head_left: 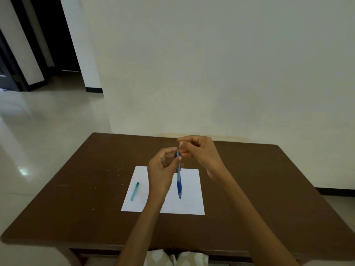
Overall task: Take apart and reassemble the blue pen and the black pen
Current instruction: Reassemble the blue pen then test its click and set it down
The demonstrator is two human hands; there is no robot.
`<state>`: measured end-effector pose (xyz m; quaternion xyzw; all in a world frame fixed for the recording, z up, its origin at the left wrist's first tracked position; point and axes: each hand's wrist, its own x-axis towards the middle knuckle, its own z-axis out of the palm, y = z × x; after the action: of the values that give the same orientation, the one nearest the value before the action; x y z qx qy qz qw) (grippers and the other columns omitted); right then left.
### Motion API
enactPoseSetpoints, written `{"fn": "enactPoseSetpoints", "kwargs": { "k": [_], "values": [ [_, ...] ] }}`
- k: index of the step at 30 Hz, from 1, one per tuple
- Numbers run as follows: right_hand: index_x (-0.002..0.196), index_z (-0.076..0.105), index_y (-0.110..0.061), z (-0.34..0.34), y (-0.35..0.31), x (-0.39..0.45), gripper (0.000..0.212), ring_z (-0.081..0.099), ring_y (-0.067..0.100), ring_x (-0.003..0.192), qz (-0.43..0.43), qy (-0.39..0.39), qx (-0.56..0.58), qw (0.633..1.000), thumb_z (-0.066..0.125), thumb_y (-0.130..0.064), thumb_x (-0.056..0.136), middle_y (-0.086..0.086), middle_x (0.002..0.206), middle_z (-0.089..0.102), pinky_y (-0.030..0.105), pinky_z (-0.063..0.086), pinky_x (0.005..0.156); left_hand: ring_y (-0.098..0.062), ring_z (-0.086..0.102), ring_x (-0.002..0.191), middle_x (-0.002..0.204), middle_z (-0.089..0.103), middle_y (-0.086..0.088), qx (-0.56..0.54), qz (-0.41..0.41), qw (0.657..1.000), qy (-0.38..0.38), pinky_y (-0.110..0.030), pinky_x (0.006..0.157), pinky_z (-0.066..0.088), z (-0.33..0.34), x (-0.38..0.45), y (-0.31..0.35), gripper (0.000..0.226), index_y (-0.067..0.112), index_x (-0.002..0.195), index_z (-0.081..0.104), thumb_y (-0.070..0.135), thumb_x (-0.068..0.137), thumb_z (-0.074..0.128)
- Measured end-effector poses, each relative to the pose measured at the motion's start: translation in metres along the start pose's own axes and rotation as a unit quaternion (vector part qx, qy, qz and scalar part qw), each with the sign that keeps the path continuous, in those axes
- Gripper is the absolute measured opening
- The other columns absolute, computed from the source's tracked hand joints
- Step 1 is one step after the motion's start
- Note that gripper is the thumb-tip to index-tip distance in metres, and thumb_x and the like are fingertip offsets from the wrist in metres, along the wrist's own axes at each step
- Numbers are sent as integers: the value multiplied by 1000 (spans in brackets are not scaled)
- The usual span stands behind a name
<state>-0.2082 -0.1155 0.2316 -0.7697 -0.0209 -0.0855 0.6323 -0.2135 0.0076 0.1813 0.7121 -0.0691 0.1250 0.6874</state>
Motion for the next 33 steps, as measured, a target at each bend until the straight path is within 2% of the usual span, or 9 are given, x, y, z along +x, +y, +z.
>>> {"fn": "enactPoseSetpoints", "kwargs": {
  "k": [4,7,9,12,16,20,23,27,33],
  "values": [
    [100,72,-11,-9,-21,-15,15,70,11,78,-10,-12,-34,999,62,-14,88,5,88,73,18,56,76,-9,66,73,97,69,-4,11,-9,1000,2,-12,66,54,0,-9,18,25,10,106,64,14,82,67],
    [98,72,-11,-15,-34,-25,15,69,8,74,-13,-19,-33,999,62,-14,88,2,83,72,16,56,74,-18,71,77,97,71,-3,-3,-2,1000,-9,-30,75,59,-1,-17,31,24,15,105,64,16,81,68],
    [99,72,-11,-17,-38,-28,15,70,13,77,-17,-16,-38,999,62,-14,88,4,85,72,22,57,79,-20,71,78,97,71,-3,-5,0,1000,-10,-33,77,59,0,-21,38,22,17,103,64,16,82,68],
    [100,71,-10,-20,-41,-34,16,70,17,80,-22,-1,-34,999,62,-16,88,7,89,72,26,57,82,-15,70,74,96,69,-1,-3,4,1000,-9,-22,72,57,2,-26,46,20,18,101,63,16,82,67],
    [100,71,-10,-25,-40,-39,16,70,16,81,-25,0,-45,999,62,-16,88,5,88,72,24,57,81,-4,65,67,92,66,5,17,5,1000,-15,-7,60,51,4,-31,49,20,17,101,62,16,82,67],
    [99,71,-7,-29,-41,-41,16,70,17,79,-19,-18,-69,997,63,-13,87,6,88,72,22,58,77,0,62,64,89,64,6,28,5,1000,-11,-4,56,49,7,-33,48,18,21,97,59,16,81,68],
    [99,71,-6,-30,-42,-41,16,71,18,78,-15,-25,-91,995,63,-14,87,8,88,72,21,58,76,3,60,63,88,62,8,38,11,999,-11,-2,54,47,8,-32,47,22,15,102,61,15,81,68],
    [92,72,-7,-33,-44,-40,14,69,12,69,10,-46,-100,994,66,-17,85,3,78,71,15,56,67,-9,61,71,101,66,-4,38,-13,999,-23,-11,64,49,8,-30,46,28,4,110,59,13,84,63],
    [90,72,-6,-32,-40,-35,17,67,11,67,37,-59,-122,990,68,-21,84,2,73,69,18,57,68,-7,57,72,90,57,9,69,35,997,-6,-1,55,44,8,-32,49,29,6,110,60,13,82,67]
  ]
}}
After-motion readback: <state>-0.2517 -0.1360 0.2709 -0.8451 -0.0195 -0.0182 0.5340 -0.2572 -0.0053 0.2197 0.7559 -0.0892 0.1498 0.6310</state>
